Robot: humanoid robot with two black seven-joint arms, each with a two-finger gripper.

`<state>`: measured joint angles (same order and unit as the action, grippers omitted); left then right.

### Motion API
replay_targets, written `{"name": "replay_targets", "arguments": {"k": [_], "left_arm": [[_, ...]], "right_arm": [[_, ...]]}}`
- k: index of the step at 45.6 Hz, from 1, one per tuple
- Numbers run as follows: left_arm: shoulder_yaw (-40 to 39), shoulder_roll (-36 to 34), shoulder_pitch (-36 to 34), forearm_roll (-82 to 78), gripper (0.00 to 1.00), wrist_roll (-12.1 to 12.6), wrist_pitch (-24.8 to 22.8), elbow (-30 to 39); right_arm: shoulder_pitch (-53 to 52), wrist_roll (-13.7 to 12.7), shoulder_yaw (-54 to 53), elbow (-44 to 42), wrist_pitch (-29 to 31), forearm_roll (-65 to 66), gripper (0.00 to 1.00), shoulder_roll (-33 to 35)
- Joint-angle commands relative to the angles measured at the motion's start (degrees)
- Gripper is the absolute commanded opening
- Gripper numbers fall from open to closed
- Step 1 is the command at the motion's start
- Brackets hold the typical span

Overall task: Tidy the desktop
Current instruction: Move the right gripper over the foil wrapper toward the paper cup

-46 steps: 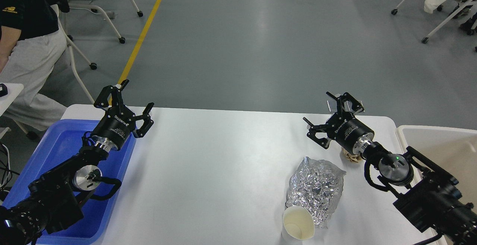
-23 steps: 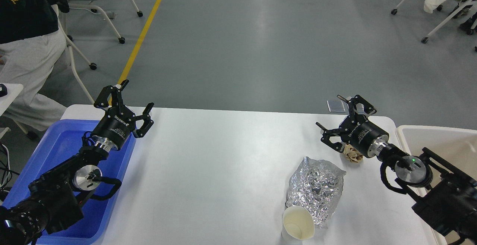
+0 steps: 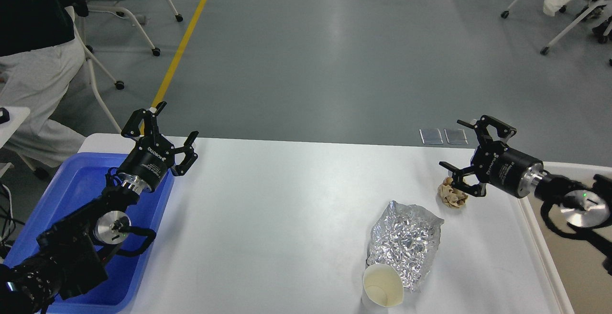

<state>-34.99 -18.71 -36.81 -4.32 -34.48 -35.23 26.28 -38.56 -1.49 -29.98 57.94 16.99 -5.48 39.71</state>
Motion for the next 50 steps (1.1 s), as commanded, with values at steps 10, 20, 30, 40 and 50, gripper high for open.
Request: {"name": "replay_targets", "arguments": {"k": [10, 20, 30, 40, 50], "left_arm": [[0.0, 0.1, 0.0, 0.0, 1.0, 0.1, 0.0, 0.0], [0.0, 0.1, -0.1, 0.0, 1.0, 0.2, 0.0, 0.0], [0.0, 0.0, -0.1, 0.0, 1.0, 0.2, 0.0, 0.0], [0.0, 0.1, -0.1, 0.0, 1.0, 0.2, 0.0, 0.0], [0.0, 0.1, 0.0, 0.0, 1.0, 0.1, 0.0, 0.0]], "right_arm": [[-14.7, 0.2, 22.9, 30.6, -12.2, 0.0, 1.0, 21.7], [-28.0, 1.1, 40.9, 37.0, -19.1, -0.3, 1.0, 23.7], [-42.9, 5.4, 63.4, 40.3, -22.3, -0.4, 1.0, 17.7], [-53.4, 7.8, 77.3, 41.7, -26.9, -0.7, 1.0, 7.3], [-60.7, 7.7, 80.0, 42.1, -26.1, -0.7, 1.0, 2.7]]}}
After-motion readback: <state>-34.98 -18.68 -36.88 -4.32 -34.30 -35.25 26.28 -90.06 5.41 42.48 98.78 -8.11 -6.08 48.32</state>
